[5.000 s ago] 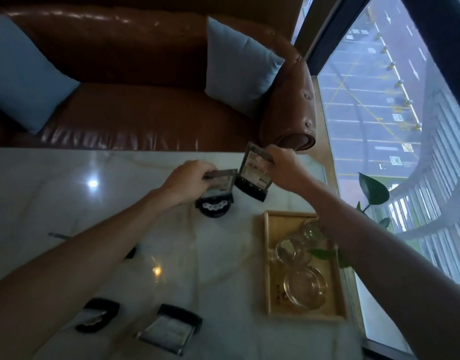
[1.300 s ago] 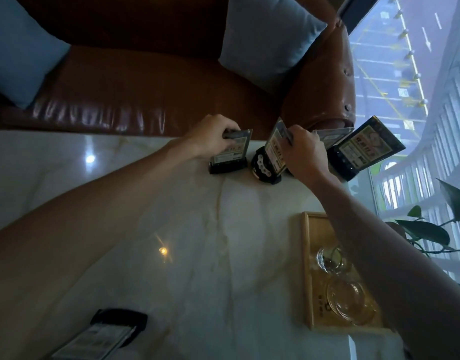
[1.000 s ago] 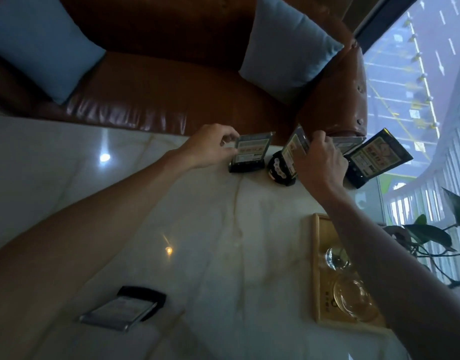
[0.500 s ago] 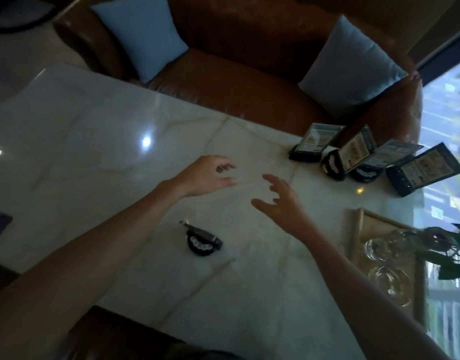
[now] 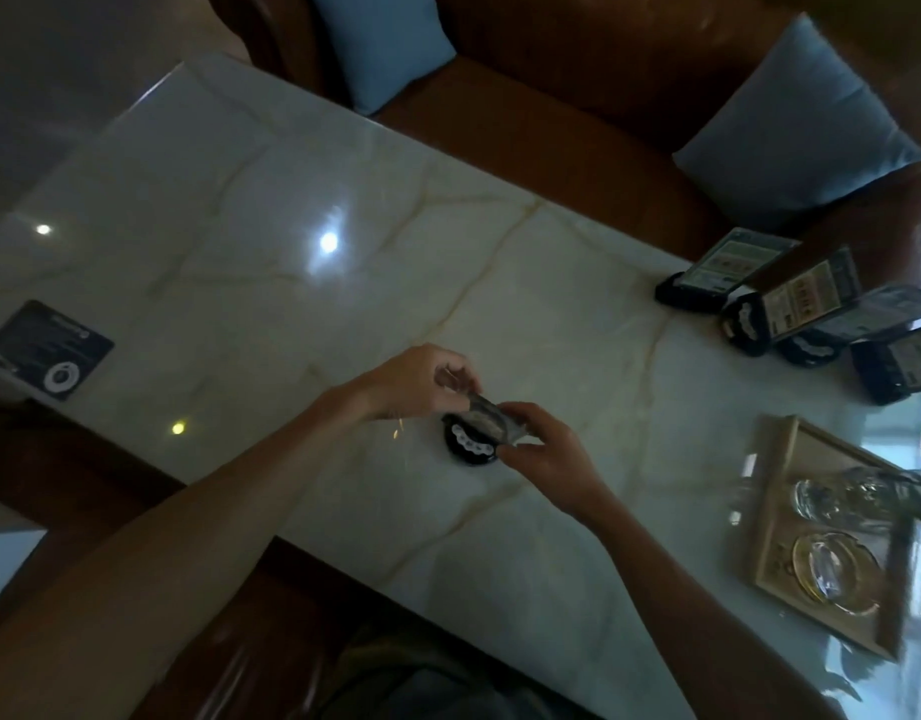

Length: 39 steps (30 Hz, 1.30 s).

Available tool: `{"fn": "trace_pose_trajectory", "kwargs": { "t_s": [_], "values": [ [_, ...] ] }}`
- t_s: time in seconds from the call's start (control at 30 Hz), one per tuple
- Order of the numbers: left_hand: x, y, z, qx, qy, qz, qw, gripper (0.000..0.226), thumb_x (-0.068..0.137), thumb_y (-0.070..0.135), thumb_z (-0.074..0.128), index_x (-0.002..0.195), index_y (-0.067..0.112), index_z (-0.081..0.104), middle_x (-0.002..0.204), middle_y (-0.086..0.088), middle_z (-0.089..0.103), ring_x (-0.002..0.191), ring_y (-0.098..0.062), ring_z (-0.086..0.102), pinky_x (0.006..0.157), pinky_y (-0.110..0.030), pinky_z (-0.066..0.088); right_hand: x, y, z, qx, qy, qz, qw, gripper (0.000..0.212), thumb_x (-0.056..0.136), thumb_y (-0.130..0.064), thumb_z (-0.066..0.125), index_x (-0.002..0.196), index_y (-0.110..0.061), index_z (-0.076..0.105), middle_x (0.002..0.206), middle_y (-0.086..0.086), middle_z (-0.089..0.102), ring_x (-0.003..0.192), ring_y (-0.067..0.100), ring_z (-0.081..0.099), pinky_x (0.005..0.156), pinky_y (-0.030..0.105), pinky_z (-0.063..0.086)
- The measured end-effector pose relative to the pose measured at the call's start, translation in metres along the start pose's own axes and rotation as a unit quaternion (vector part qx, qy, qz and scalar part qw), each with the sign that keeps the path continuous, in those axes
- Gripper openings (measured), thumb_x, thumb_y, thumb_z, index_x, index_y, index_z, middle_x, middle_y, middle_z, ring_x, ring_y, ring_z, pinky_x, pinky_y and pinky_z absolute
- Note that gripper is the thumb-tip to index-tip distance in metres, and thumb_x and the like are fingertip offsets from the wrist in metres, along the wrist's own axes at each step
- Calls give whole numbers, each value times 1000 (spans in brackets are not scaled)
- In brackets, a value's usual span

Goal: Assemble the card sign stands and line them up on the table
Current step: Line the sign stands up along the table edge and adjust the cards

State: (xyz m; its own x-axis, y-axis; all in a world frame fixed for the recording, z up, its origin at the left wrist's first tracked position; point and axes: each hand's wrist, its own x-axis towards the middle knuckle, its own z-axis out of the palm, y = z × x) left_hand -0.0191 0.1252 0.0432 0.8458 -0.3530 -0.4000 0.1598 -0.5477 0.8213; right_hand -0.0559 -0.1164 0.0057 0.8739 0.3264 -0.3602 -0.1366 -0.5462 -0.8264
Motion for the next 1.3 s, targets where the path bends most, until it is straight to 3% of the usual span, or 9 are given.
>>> {"fn": "trace_pose_trajectory", "kwargs": {
  "t_s": [0.23,0.37,0.53,0.6,0.67,0.8,0.9,1.03,1.3],
  "values": [
    [11,-6,5,29,28,35,999,14,83,13,79,95,21,78,90,2,76,87,-12,72,81,-26,53,13,-5,1,-3,77,8,997,18,88,-2,71,93,-19,69,85,-5,68,72,-15,59,65,5,42],
    [31,2,6,36,67,55,996,16,83,7,76,98,12,78,89,-4,77,86,-16,73,79,-22,53,32,0,-18,-41,83,-2,996,23,90,-7,68,92,-30,67,81,-13,67,75,-7,60,65,10,42],
    [75,22,3,41,91,76,992,14,83,6,78,98,8,78,81,5,71,69,14,61,69,-5,41,68,-3,-55,-67,95,14,993,11,92,-8,66,99,-16,69,86,-3,67,75,10,58,61,7,37],
    [98,33,-1,44,97,86,991,14,84,6,77,98,9,78,82,7,71,70,16,60,70,-4,41,85,-4,-74,-66,105,13,992,13,93,-6,64,98,-17,67,89,0,67,81,17,58,64,15,39],
    [125,45,-6,52,105,95,989,14,86,7,76,99,11,78,84,9,72,75,12,63,72,-5,43,104,-5,-95,-65,124,14,990,16,92,-4,65,96,-19,64,89,2,66,83,19,58,67,22,40],
    [184,71,-13,61,118,114,984,12,86,6,74,97,11,77,88,3,74,81,-6,68,75,-12,48,144,-6,-142,-77,151,25,985,11,93,-6,63,96,-17,64,88,0,63,79,15,55,60,9,38],
    [228,89,-17,73,114,119,984,10,88,10,74,98,15,76,90,6,72,86,-10,68,77,-18,49,173,-5,-176,-114,166,29,979,10,96,-11,60,101,-17,65,90,-3,62,83,17,56,69,27,41],
    [282,106,-23,103,111,139,979,12,90,14,73,102,15,75,98,5,73,92,-12,68,84,-27,53,202,-6,-218,-164,184,31,969,16,96,-14,55,107,-16,66,95,2,68,87,24,62,70,34,47],
    [347,127,-32,141,111,174,968,12,91,14,71,102,16,75,94,8,72,87,-8,66,80,-25,53,238,0,-260,-213,205,32,955,22,95,-12,52,112,-15,65,99,11,72,87,31,66,75,48,56]
  ]
}}
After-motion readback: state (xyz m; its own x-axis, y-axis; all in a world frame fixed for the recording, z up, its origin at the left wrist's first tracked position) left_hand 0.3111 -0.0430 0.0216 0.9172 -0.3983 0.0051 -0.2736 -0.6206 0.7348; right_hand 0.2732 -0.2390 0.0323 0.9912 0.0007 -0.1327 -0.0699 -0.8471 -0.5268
